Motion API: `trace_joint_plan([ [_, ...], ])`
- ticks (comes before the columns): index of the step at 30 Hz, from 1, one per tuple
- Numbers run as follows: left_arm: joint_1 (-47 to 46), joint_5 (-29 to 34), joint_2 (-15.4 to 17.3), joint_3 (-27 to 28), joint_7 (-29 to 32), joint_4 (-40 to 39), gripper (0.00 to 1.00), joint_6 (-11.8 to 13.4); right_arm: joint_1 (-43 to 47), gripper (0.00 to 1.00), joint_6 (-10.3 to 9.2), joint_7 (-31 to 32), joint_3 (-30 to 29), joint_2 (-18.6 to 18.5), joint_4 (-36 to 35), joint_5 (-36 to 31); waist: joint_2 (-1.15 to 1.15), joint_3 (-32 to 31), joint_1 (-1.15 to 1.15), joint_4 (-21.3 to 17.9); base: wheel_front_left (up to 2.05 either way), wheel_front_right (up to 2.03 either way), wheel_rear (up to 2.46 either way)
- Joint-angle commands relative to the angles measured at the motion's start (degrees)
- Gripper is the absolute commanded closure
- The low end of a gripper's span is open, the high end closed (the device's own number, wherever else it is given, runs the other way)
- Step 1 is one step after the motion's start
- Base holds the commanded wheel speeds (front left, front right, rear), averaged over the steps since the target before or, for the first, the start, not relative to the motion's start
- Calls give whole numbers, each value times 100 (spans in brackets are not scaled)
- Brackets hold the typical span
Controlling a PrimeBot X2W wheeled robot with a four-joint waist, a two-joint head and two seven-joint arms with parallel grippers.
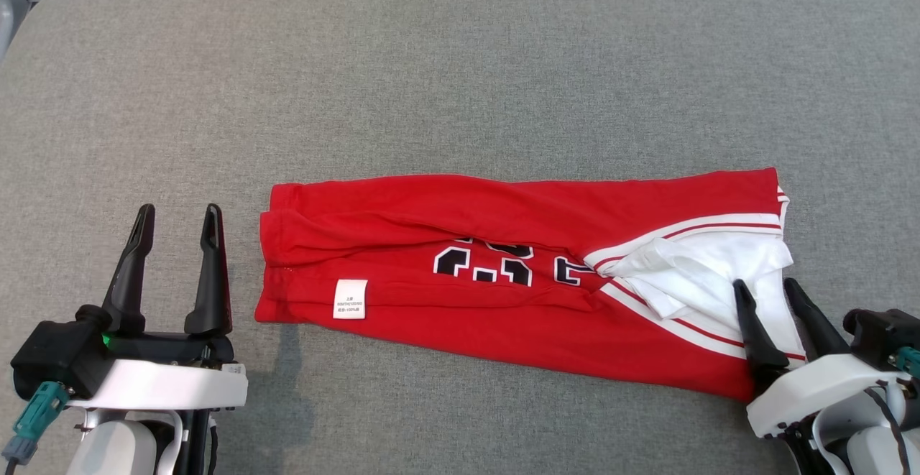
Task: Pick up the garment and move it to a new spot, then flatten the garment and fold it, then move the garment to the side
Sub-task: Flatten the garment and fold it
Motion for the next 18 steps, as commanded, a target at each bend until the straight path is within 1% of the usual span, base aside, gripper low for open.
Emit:
trace_joint_plan([
  [1, -69, 47, -8, 17, -16, 19, 0, -43, -58, 0, 0, 115, 143, 9, 204, 98, 0, 15, 0, 25, 0, 0, 0],
  [2, -77, 55, -12, 18, -16, 26, 0, -52, -83, 0, 1, 146, 195, 11, 275, 143, 0, 19, 0, 29, 0, 0, 0],
  [3, -85, 59, -18, 21, -16, 29, 0, -48, -112, 45, 1, 154, 238, 16, 323, 204, 0, 20, 0, 31, 0, 0, 0],
  [4, -89, 64, -22, 26, -16, 33, 0, -51, -131, 80, 1, 167, 269, 16, 365, 241, 0, 18, 0, 26, 0, 0, 0],
  [5, -91, 67, -26, 34, -16, 37, 0, -60, -147, 100, 1, 169, 296, -3, 396, 270, 0, 16, 0, 19, 0, 0, 0],
  [9, -87, 70, -29, 52, -16, 40, 0, -87, -206, 100, -1, 81, 373, -90, 395, 368, 0, 5, 0, -13, 0, 0, 0],
  [11, -76, 54, -32, 64, -16, 32, 0, -102, -219, 100, -2, 12, 353, -194, 359, 425, 0, -7, 0, -55, 0, 0, 0],
  [15, -30, 40, -17, 98, -15, -5, 0, -98, -196, 100, -8, -144, 146, -477, 254, 466, 0, -12, 0, -178, 0, 0, 0],
  [18, -45, 30, -4, 117, -16, -22, 0, -94, -132, 100, -7, -218, -163, -742, 196, 439, 0, 2, 0, -271, 0, 0, 0],
])
